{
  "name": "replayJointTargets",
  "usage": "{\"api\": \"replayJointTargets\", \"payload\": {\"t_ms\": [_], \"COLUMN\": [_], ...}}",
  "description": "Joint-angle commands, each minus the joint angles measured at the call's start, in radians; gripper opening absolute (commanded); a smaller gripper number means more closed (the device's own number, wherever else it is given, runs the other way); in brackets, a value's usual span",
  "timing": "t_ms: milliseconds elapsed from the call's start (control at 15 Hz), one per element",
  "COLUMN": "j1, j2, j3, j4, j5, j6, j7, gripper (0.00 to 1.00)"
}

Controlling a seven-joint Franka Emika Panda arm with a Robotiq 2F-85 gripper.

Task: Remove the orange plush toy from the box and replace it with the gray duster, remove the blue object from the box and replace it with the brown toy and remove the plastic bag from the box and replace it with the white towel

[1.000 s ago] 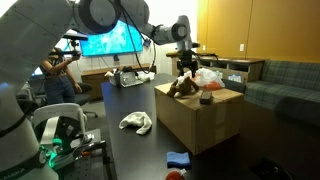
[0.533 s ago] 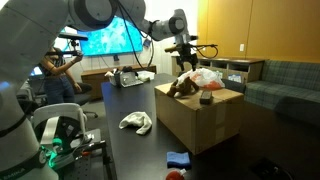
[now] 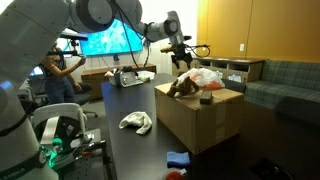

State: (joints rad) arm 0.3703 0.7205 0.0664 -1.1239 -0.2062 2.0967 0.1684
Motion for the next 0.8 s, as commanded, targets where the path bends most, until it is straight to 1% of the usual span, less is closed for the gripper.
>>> {"api": "replayJointTargets", "payload": {"t_ms": [0, 333, 733], "j1": [0.020, 0.025, 0.031], "j2": [0.060, 0.126, 0.219], "j3": [-0.008, -0.005, -0.007], "j4": [0.092, 0.167, 0.293], "j5": [-0.017, -0.011, 0.004], "j6": [0.032, 0.080, 0.064], "j7": [0.009, -0.005, -0.039], "gripper": [1.00, 1.00, 1.00]}}
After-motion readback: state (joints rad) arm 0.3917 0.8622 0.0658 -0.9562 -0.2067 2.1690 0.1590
